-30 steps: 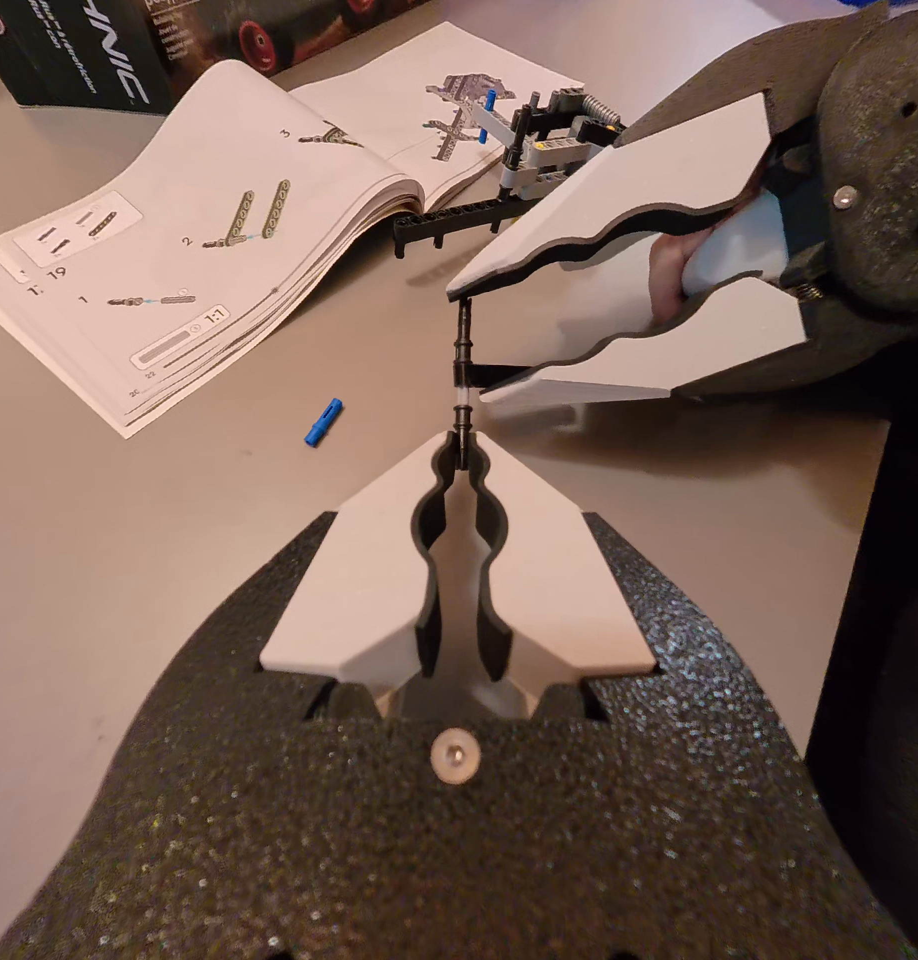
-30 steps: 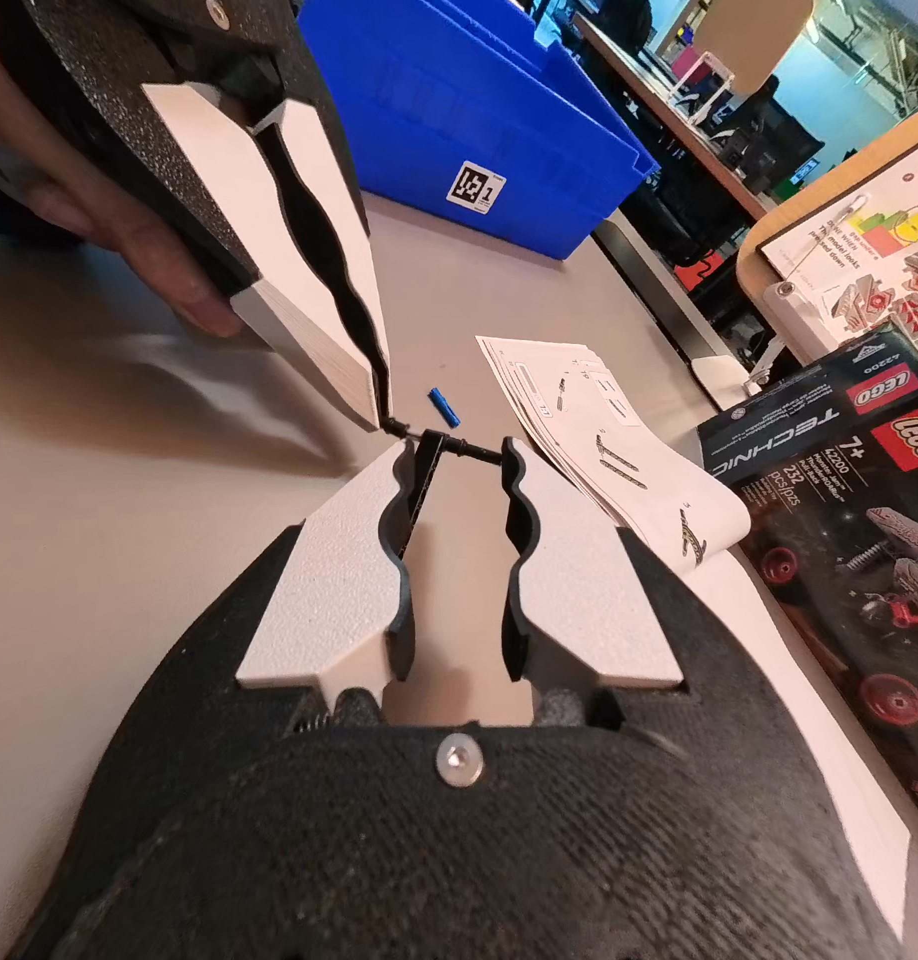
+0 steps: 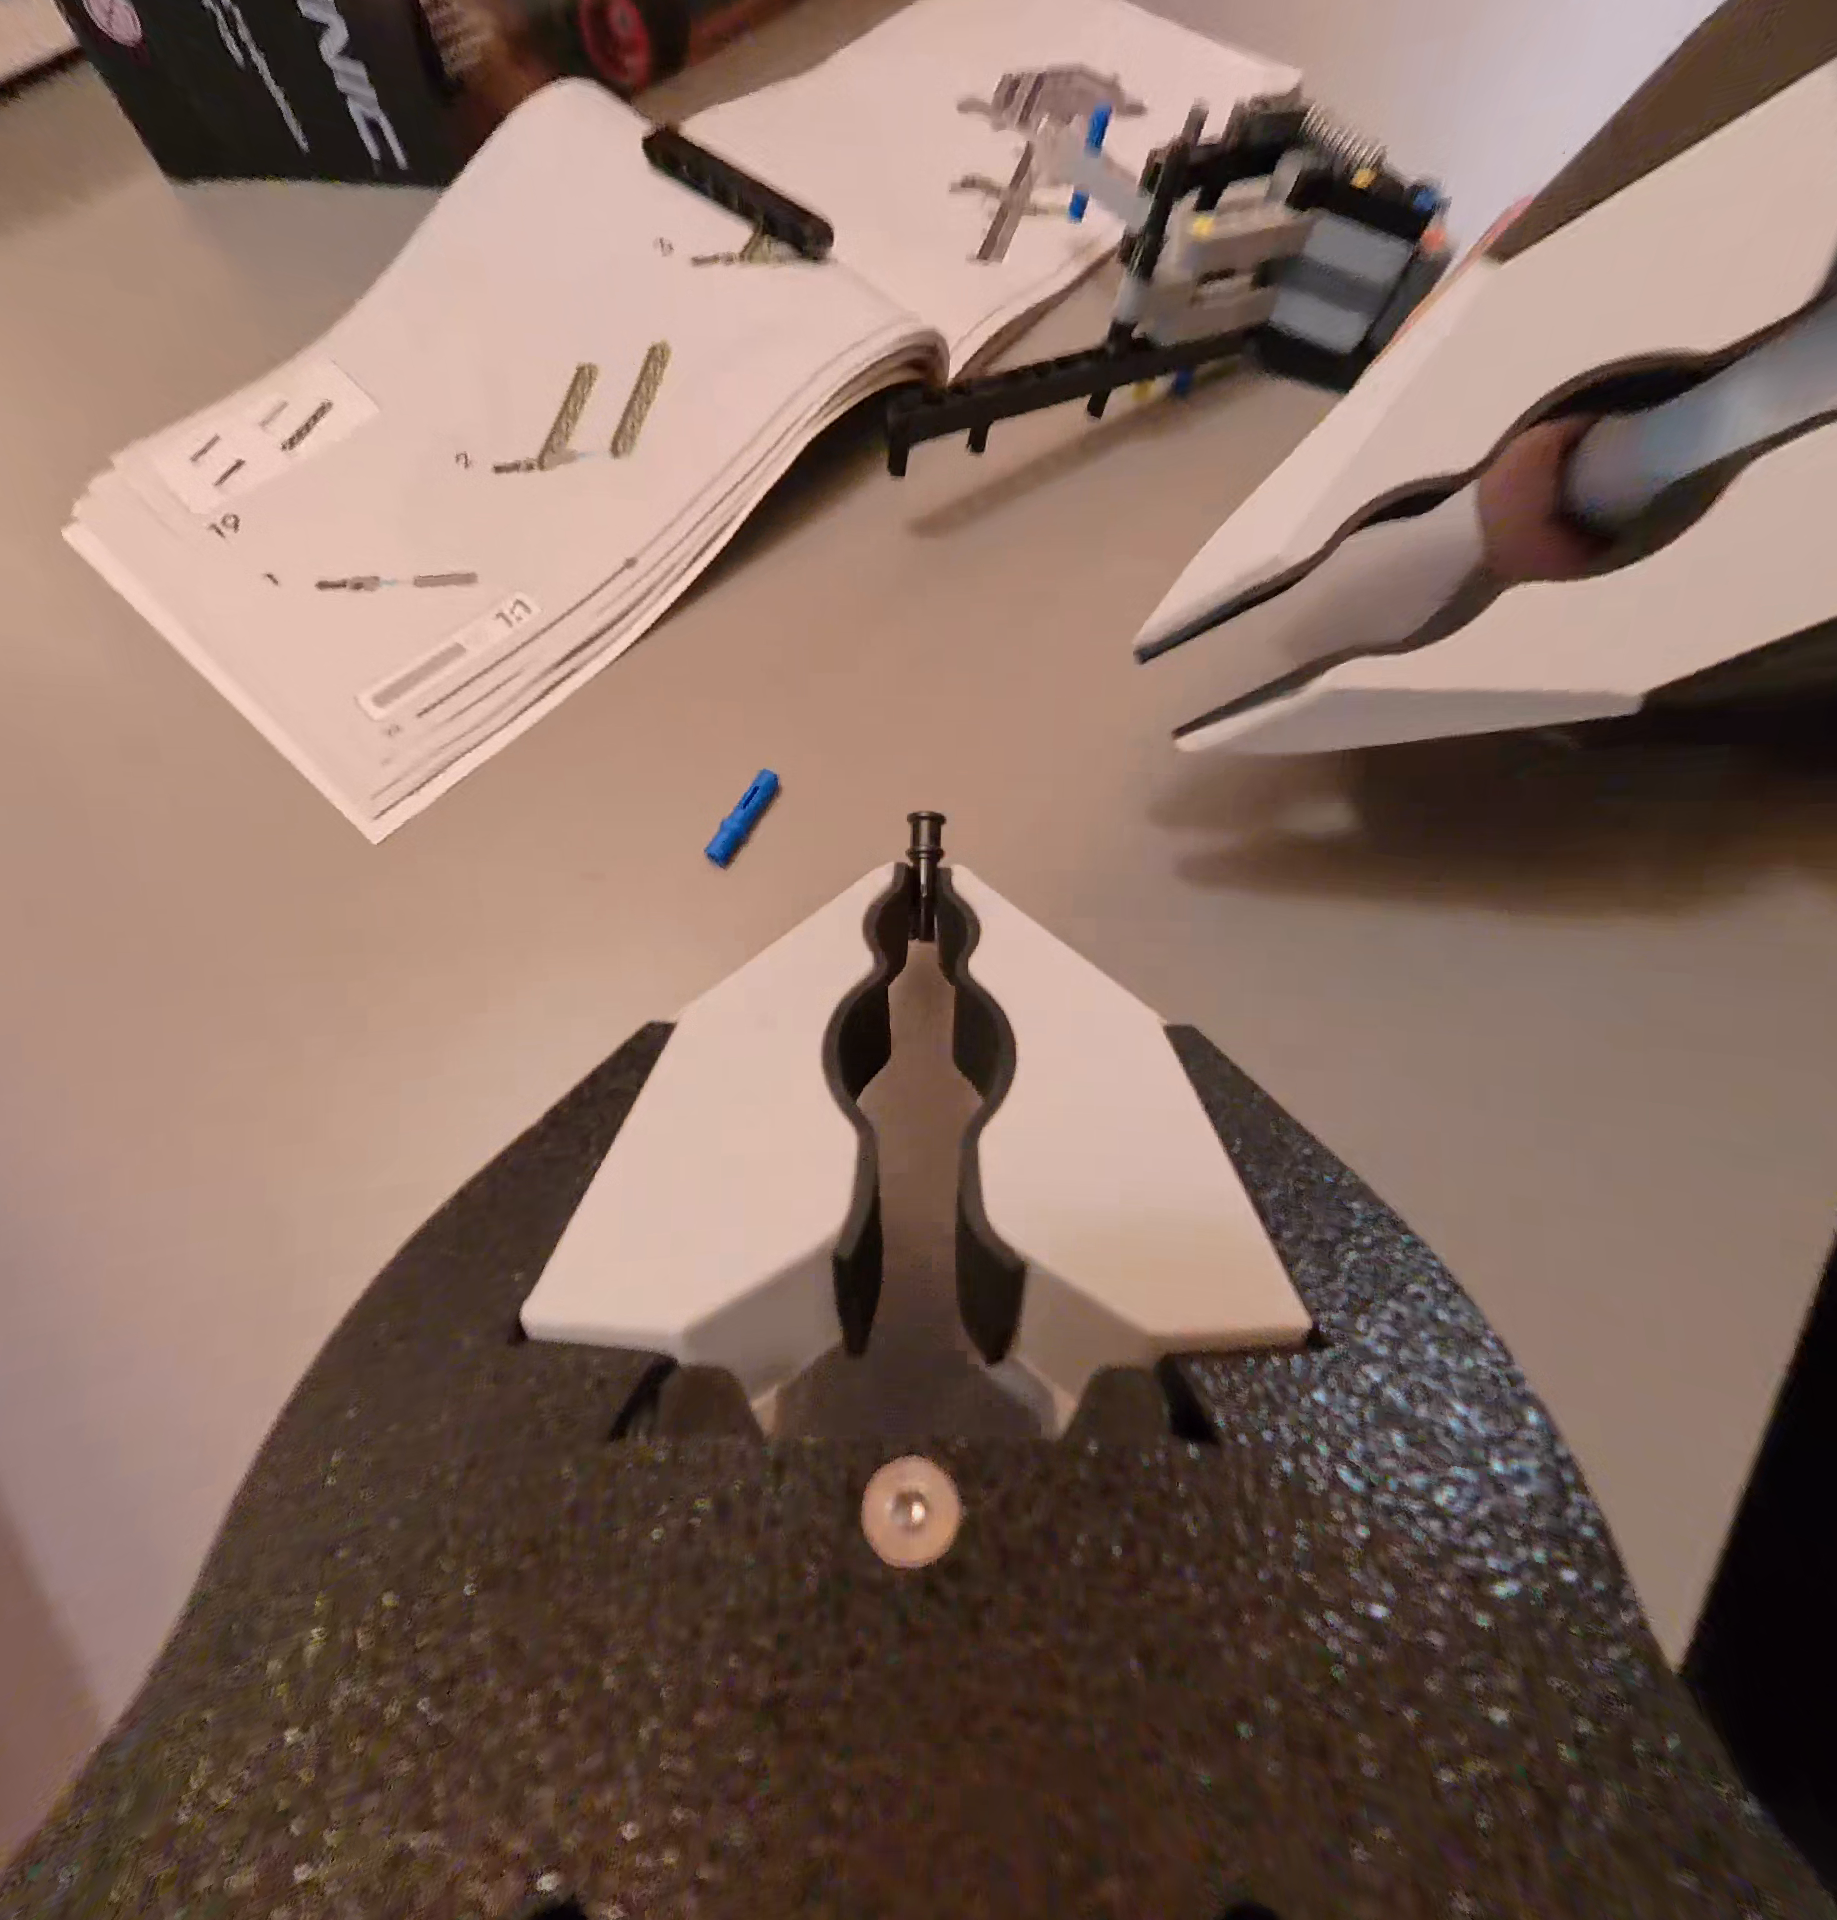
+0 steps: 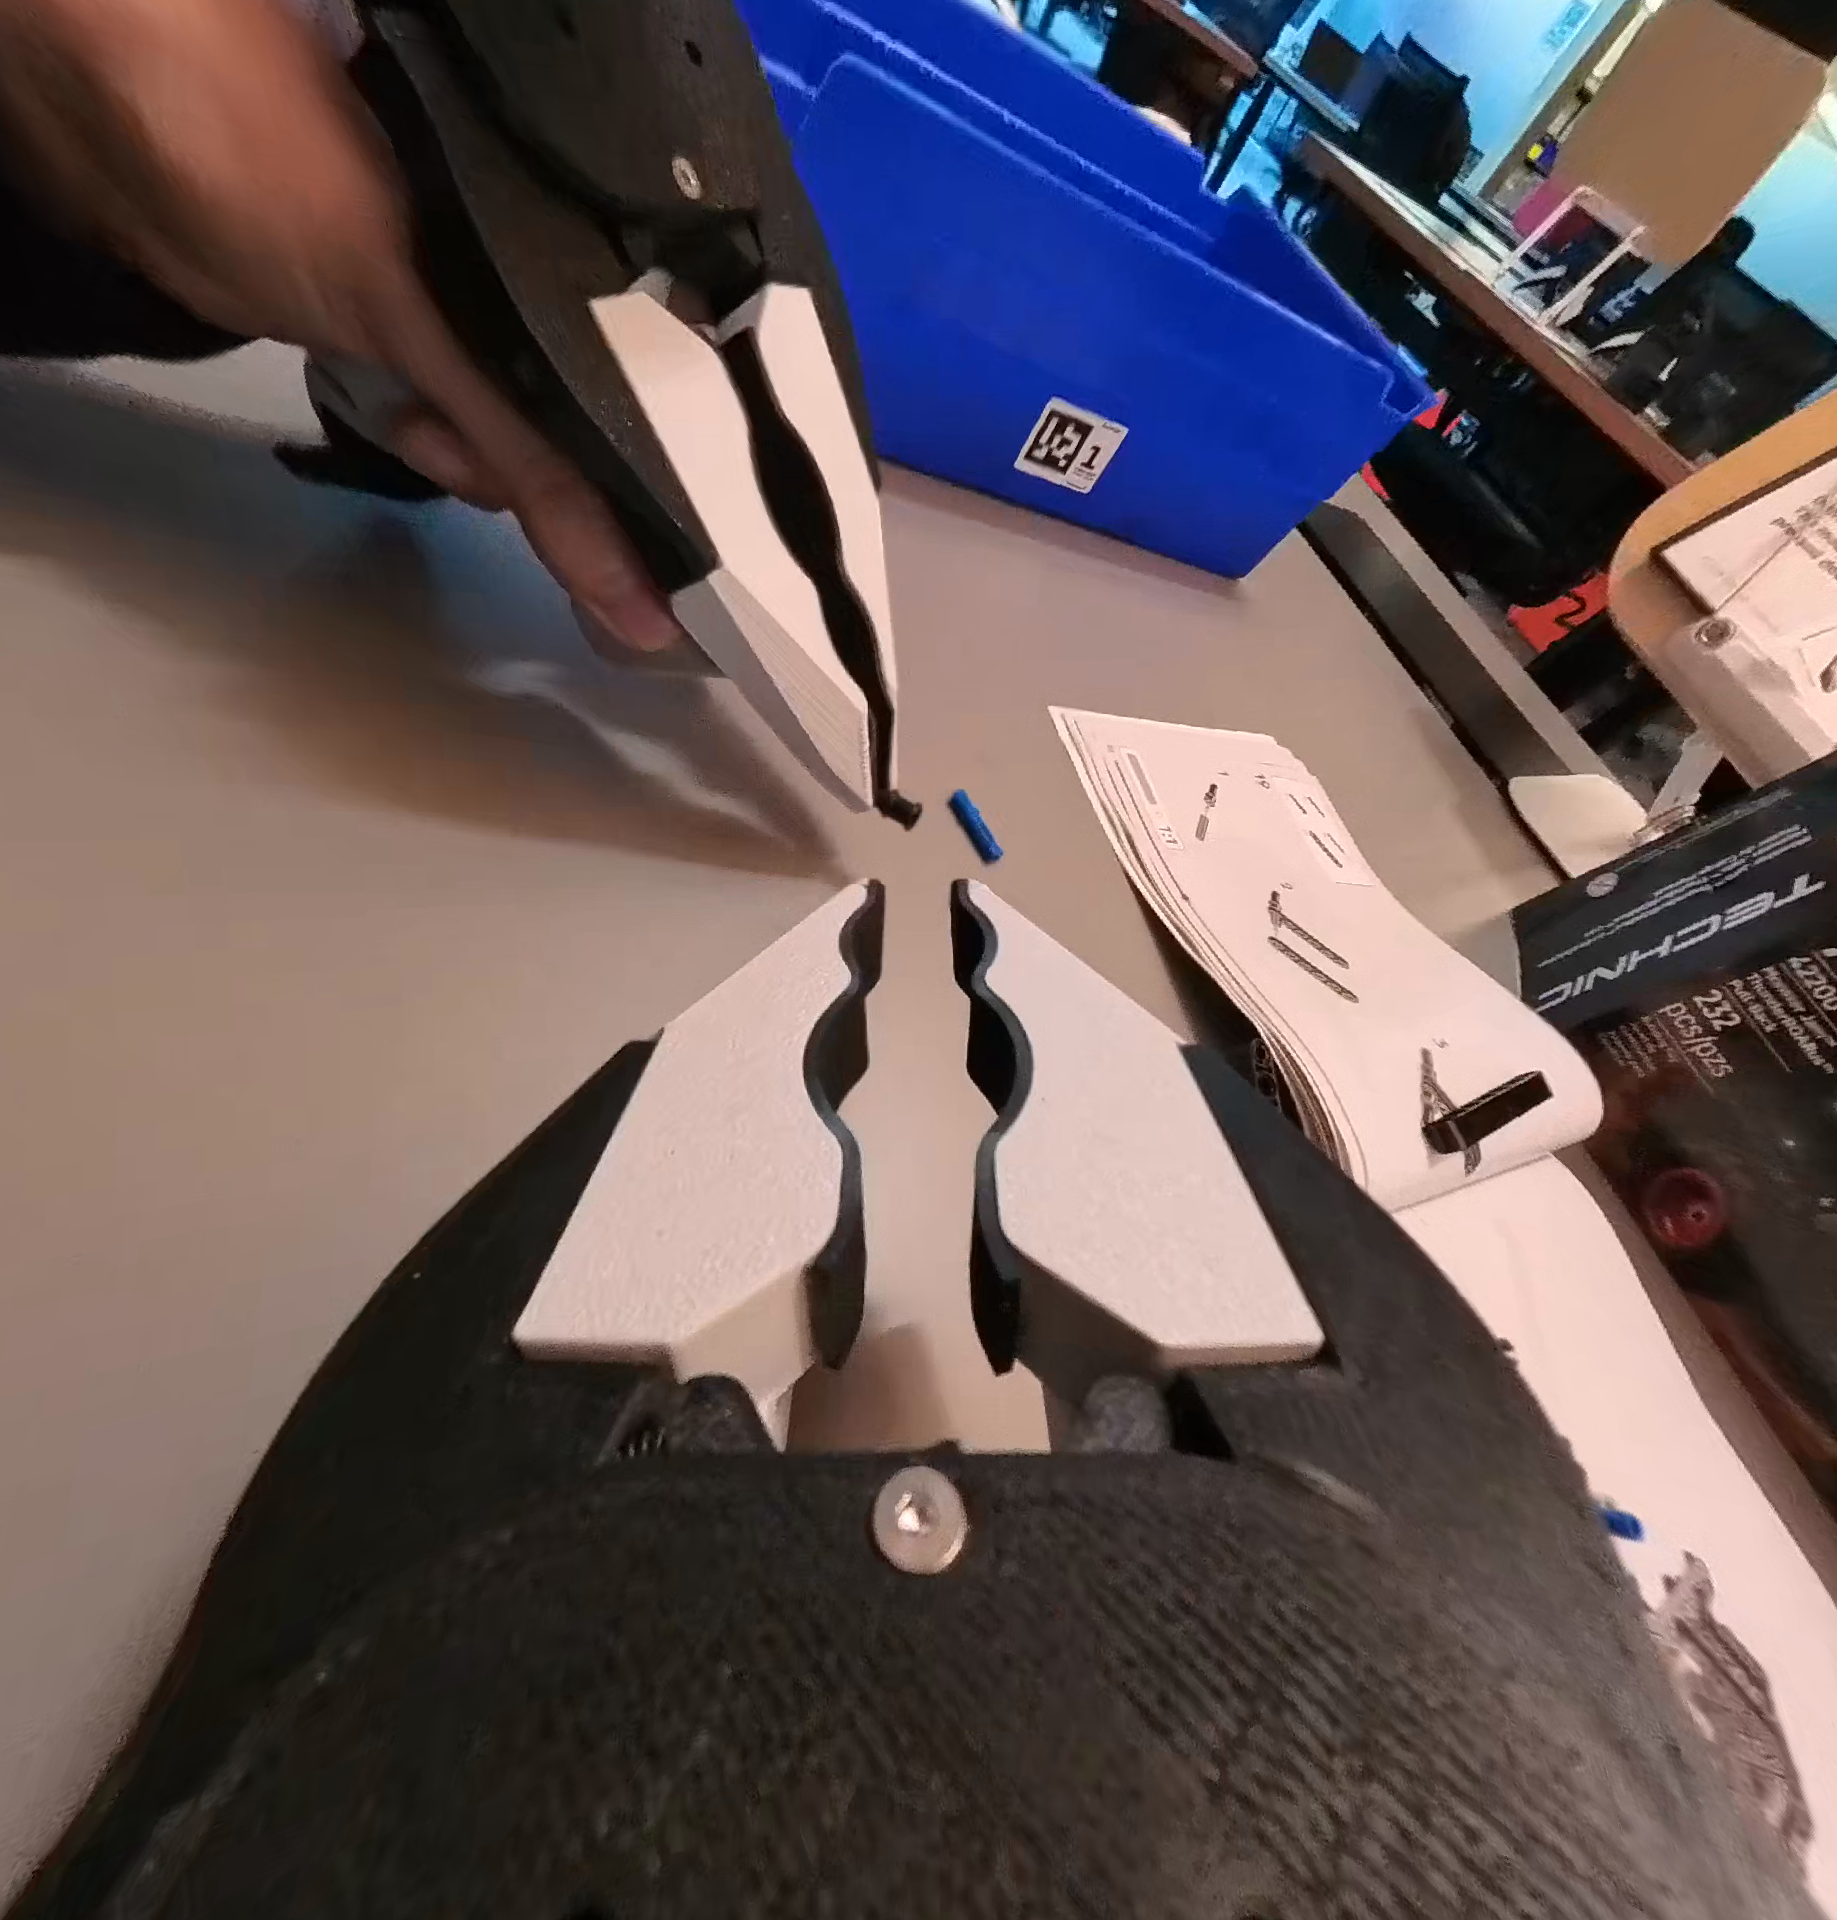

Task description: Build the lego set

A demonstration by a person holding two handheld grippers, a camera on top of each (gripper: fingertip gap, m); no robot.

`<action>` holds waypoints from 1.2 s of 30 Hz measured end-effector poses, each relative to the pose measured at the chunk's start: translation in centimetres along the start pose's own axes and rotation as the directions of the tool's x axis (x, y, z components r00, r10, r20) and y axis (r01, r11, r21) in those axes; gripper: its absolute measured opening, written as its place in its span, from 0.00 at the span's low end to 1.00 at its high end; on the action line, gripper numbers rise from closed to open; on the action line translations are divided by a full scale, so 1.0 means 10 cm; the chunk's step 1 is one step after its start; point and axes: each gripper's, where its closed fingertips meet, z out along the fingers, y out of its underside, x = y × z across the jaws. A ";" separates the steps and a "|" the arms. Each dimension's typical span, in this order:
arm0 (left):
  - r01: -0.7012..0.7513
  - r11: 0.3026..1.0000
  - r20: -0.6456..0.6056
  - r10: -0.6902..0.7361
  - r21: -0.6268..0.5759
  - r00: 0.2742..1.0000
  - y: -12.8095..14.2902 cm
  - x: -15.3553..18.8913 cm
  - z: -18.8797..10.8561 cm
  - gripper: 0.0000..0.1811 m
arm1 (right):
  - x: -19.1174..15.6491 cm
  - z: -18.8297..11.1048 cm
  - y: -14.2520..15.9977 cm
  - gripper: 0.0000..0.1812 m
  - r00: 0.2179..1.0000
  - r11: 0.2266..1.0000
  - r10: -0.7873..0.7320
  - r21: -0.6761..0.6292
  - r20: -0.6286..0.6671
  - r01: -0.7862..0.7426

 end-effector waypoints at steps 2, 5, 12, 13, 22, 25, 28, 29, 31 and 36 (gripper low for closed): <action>-0.009 0.999 -0.002 0.009 -0.052 1.000 0.09 0.02 0.06 0.01 | 0.01 -0.01 0.04 0.07 0.999 0.999 -0.033 -0.025 -0.013 0.033; -0.078 0.992 -0.006 0.078 -0.097 0.997 0.15 0.09 0.13 0.01 | 0.13 -0.18 -0.04 0.07 0.998 0.999 -0.044 -0.023 -0.051 0.042; -0.074 0.997 -0.093 0.072 -0.009 0.993 -0.02 0.22 0.12 0.06 | 1.97 -1.83 0.90 0.09 0.741 0.940 0.166 -0.124 -0.650 -0.319; -0.059 0.998 -0.106 0.059 0.009 0.993 -0.06 0.23 0.12 0.07 | 2.20 -2.12 1.19 0.10 0.658 0.917 0.168 -0.130 -0.734 -0.378; -0.084 0.996 -0.054 0.082 -0.021 0.995 -0.18 0.12 0.19 0.15 | 2.71 -2.16 2.44 0.20 0.932 0.783 -0.100 -0.606 -0.350 -0.143; -0.065 0.998 -0.032 0.065 -0.007 0.997 -0.19 0.07 0.11 0.16 | 2.82 -2.13 2.58 0.21 0.967 0.709 -0.190 -0.705 -0.171 0.015; -0.007 1.000 -0.055 0.008 0.012 0.998 -0.16 0.04 0.01 0.17 | 2.77 -2.08 2.74 0.15 0.982 0.646 -0.189 -0.749 0.030 0.147; 0.016 1.000 -0.060 -0.015 0.018 0.998 -0.14 0.03 -0.03 0.17 | 2.75 -2.06 2.77 0.06 0.979 0.631 -0.190 -0.754 0.076 0.181; 0.061 0.997 -0.067 -0.059 0.040 0.996 -0.13 -0.01 -0.12 0.18 | 2.76 -2.02 2.79 0.02 0.969 0.620 -0.208 -0.749 0.132 0.235; 0.178 0.978 -0.035 -0.175 0.108 0.984 -0.14 -0.23 -0.36 0.18 | 2.78 -2.00 2.79 0.01 0.941 0.581 -0.261 -0.743 0.216 0.332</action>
